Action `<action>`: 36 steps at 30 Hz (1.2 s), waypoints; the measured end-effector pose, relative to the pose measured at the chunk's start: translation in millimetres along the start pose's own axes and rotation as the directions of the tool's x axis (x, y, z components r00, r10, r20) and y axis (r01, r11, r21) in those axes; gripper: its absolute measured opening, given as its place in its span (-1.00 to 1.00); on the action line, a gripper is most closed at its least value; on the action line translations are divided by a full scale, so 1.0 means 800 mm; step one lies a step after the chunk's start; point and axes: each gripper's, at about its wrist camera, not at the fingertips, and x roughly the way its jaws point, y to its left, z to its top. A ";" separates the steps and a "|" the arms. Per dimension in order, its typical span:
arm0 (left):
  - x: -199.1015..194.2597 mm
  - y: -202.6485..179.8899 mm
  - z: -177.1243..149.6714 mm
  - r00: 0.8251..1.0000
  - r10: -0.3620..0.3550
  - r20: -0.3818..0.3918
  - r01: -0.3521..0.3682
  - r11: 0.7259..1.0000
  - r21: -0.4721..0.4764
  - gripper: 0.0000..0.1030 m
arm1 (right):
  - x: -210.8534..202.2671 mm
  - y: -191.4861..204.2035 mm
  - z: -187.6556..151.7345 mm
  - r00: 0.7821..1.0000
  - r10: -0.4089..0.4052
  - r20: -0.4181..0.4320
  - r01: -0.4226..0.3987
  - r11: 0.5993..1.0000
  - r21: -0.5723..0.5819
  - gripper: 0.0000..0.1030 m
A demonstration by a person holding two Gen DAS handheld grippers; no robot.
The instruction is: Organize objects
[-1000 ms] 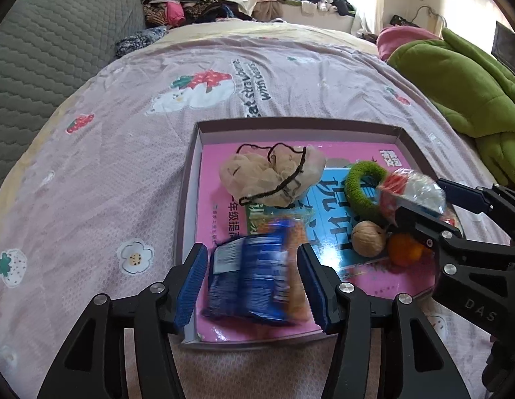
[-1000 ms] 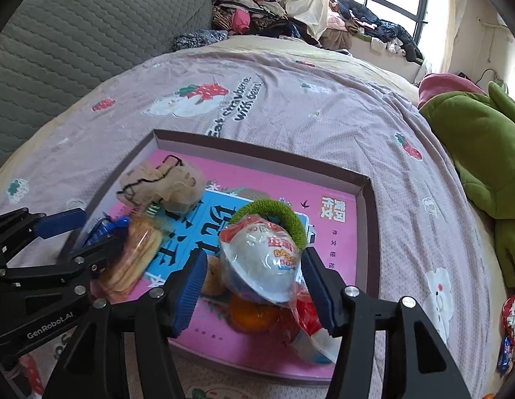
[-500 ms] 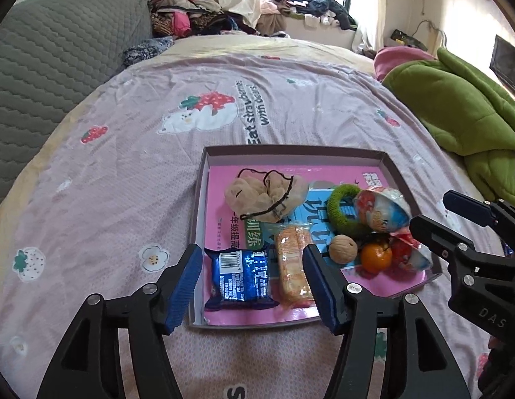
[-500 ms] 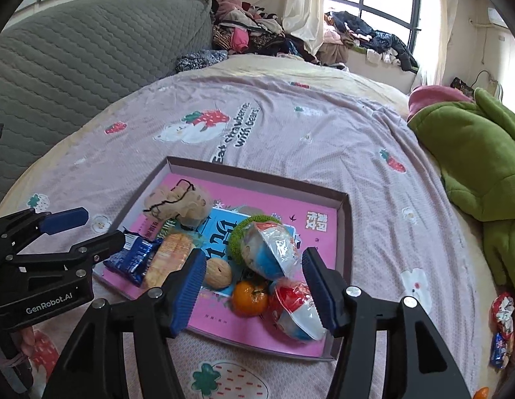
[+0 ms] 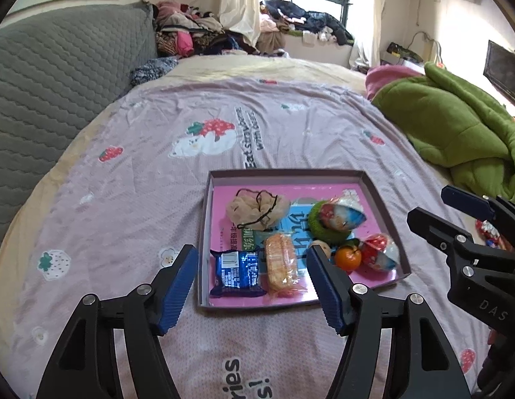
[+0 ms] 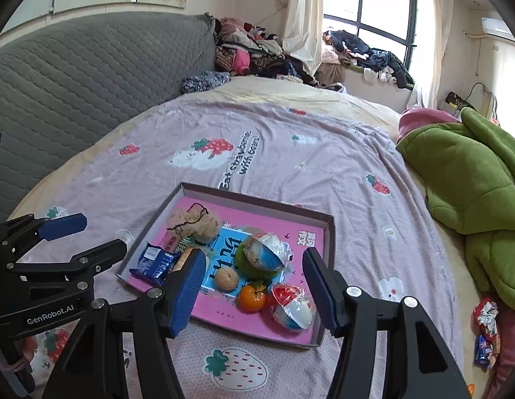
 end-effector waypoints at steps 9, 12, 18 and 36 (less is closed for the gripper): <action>-0.056 -0.012 -0.010 0.999 0.040 0.034 -0.040 0.999 -0.011 0.44 | -0.066 0.013 -0.010 0.996 -0.019 0.084 0.020 1.000 -0.007 0.17; -0.074 -0.014 -0.016 0.997 0.040 0.062 -0.039 0.999 -0.012 0.44 | -0.093 0.021 -0.017 0.991 -0.031 0.128 0.034 0.999 -0.024 0.17; -0.100 -0.015 -0.026 0.995 0.059 0.081 -0.058 0.998 -0.019 0.44 | -0.133 0.030 -0.026 0.981 -0.050 0.187 0.054 0.998 -0.013 0.23; -0.157 -0.018 -0.063 0.983 0.104 0.150 -0.109 0.994 0.023 0.44 | -0.197 0.031 -0.054 0.961 -0.036 0.274 0.017 0.997 0.073 0.36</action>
